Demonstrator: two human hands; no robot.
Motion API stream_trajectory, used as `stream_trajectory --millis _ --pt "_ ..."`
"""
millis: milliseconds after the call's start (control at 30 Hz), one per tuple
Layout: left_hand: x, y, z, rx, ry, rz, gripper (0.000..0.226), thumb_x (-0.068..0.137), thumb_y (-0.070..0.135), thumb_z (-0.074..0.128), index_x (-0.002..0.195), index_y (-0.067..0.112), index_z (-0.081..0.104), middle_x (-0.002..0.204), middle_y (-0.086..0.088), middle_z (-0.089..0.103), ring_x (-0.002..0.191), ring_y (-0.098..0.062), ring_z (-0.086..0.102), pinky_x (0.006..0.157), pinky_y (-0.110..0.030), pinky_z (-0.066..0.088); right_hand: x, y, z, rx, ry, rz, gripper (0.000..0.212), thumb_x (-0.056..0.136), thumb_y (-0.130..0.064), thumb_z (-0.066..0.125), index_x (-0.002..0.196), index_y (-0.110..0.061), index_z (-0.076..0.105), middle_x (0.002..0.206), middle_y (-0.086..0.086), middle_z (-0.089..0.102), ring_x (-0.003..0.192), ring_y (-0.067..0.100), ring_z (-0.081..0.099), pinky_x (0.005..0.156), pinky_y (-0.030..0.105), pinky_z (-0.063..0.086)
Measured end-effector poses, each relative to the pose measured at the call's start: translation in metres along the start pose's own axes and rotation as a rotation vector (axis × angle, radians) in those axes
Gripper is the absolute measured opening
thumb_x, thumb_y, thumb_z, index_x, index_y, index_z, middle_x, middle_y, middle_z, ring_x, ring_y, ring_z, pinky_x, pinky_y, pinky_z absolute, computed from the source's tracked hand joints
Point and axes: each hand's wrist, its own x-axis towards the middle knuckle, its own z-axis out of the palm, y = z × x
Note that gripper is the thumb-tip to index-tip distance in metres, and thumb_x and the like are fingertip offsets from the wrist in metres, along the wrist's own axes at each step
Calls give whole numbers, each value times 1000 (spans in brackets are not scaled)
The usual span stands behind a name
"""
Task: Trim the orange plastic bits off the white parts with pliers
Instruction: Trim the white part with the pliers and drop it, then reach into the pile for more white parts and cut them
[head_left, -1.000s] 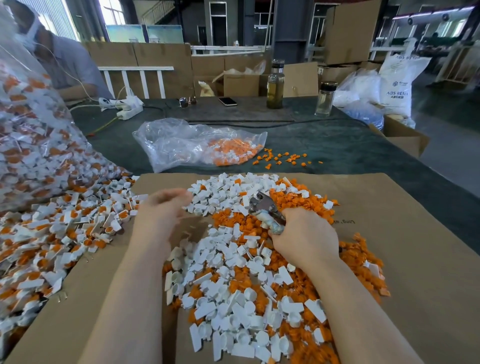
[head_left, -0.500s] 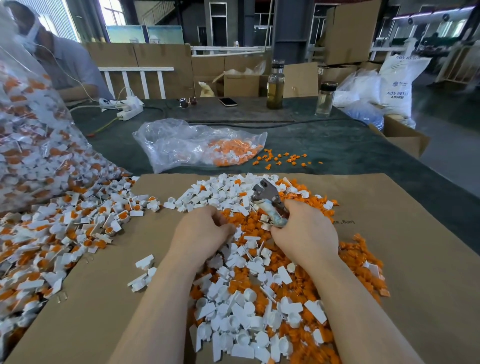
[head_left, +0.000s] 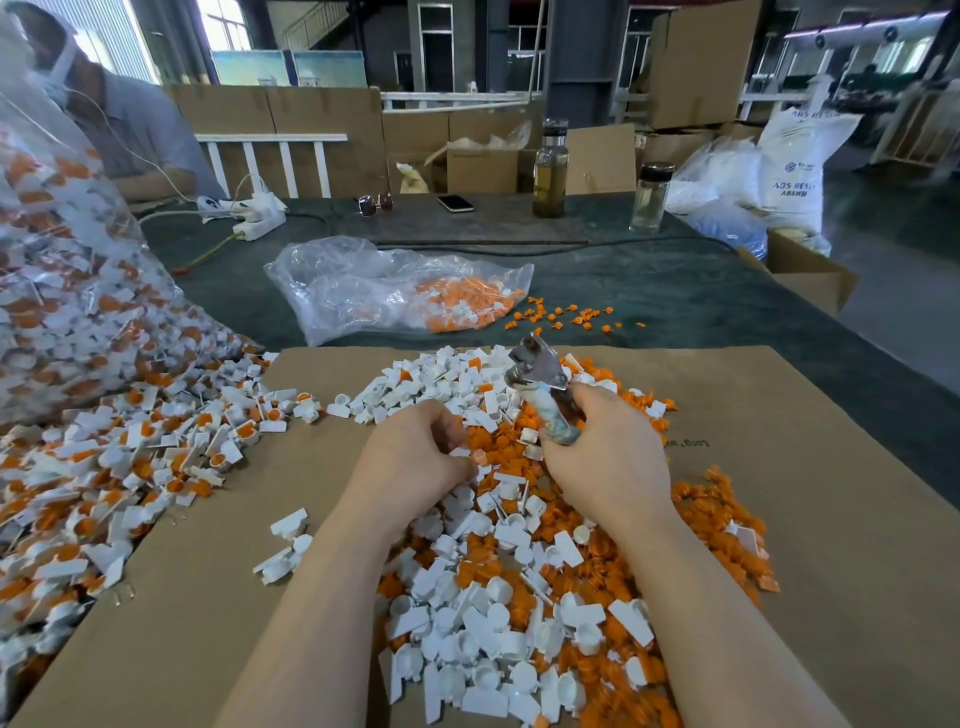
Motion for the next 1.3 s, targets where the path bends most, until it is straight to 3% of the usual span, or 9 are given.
stream_trajectory --millis 200,333,433,567,833,1000,1200,1300 --pt "-1 1 -4 -95 17 -45 26 78 19 81 96 35 72 84 10 64 72 -7 63 57 -19 46 -1 -1 1 86 69 -27 15 86 -28 66 89 -32 51 76 -14 54 62 3 49 47 18 30" --pt "-4 5 -4 -298 75 -101 24 80 2 74 86 26 73 65 7 64 43 -5 52 39 -18 44 1 -1 2 171 72 -9 12 89 -31 65 99 -29 59 81 -16 57 69 5 55 54 23 46" --pt "-8 13 -5 -494 137 -106 19 81 7 78 88 23 72 70 3 70 62 -12 68 60 -22 56 1 -3 1 263 66 -8 20 89 -32 67 107 -23 63 89 -15 61 78 5 59 62 20 49" --pt "-11 25 1 -783 83 -141 16 85 7 77 99 10 71 77 -4 77 75 -17 76 67 -25 61 0 -5 -1 388 81 -13 22 88 -30 68 108 -21 66 90 -19 63 82 -1 60 65 12 45" --pt "-14 36 11 -865 70 -160 6 84 9 77 87 5 73 73 -9 76 68 -17 75 60 -21 58 -1 -6 -1 421 133 -14 21 88 -34 68 106 -23 64 84 -23 60 82 -6 60 64 8 43" --pt "-13 40 14 -732 162 -126 9 82 9 79 87 12 72 69 -1 75 66 -12 74 59 -16 56 0 -4 -2 412 166 -17 21 87 -34 68 105 -23 64 84 -23 60 79 -5 60 62 8 42" --pt "-13 39 13 -839 160 -131 10 82 6 78 87 7 71 70 -5 76 71 -19 76 68 -26 61 -1 -3 -3 392 165 -40 17 85 -36 70 99 -29 61 83 -23 62 79 -5 61 63 11 45" --pt "-14 39 12 -867 153 -125 9 81 4 79 86 5 71 70 -7 75 68 -19 75 65 -25 60 -2 -6 -2 410 152 -71 17 85 -35 70 99 -29 62 84 -23 63 82 -6 62 64 8 48"
